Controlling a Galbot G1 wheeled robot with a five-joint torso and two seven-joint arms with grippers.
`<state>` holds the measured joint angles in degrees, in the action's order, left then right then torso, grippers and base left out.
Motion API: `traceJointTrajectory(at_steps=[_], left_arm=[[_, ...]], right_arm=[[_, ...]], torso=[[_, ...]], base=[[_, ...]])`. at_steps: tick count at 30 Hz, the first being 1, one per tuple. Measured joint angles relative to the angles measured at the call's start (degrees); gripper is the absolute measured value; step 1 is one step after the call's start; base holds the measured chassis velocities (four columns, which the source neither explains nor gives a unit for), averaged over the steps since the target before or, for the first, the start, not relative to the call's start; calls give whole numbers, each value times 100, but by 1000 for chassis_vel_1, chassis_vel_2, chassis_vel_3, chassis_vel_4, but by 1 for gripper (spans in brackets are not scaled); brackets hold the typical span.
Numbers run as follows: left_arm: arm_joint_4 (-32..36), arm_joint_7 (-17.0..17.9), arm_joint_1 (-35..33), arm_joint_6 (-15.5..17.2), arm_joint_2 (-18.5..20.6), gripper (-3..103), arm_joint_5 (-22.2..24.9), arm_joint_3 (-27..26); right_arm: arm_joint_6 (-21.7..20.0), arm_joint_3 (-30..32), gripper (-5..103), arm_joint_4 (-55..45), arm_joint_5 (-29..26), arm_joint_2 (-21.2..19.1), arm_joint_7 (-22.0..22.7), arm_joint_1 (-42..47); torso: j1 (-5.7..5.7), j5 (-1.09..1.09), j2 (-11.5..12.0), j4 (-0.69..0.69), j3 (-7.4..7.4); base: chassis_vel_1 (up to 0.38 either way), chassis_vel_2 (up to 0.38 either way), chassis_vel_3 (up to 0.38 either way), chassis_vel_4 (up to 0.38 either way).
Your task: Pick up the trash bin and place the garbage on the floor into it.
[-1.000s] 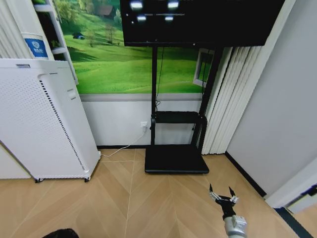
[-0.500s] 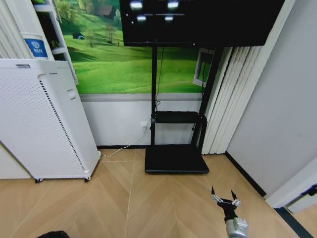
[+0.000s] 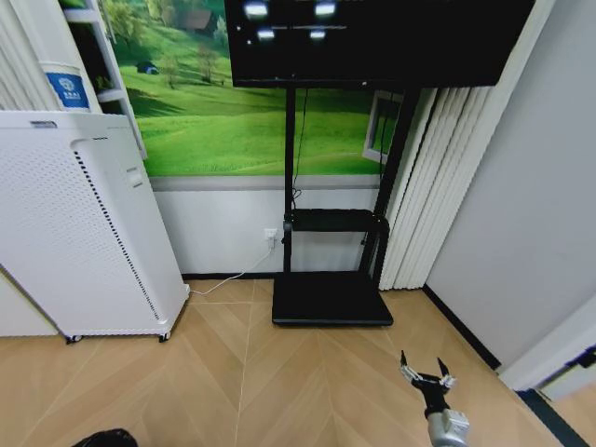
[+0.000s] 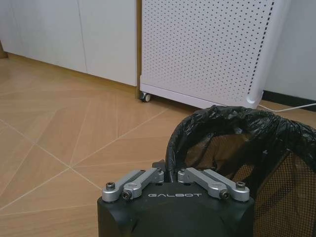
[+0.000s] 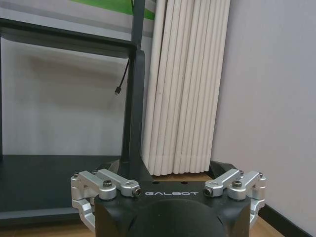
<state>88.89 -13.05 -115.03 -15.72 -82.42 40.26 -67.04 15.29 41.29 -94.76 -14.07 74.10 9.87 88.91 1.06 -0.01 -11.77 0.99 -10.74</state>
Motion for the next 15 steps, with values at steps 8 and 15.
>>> traceJointTrajectory(at_steps=[8, 15], left_arm=[[-76, 295, 1, -30, 48, 16, -132, -178], [-349, 386, 133, 19, 299, 43, -75, -302]], right_arm=[[5, 84, 100, 65, -88, -19, 24, -21], [59, 229, 100, 197, -238, -54, 27, -5]], torso=[[0, 1, 0, -2, 0], [0, 1, 0, 0, 0]], base=[[0, 0, 0, 0], [0, 0, 0, 0]])
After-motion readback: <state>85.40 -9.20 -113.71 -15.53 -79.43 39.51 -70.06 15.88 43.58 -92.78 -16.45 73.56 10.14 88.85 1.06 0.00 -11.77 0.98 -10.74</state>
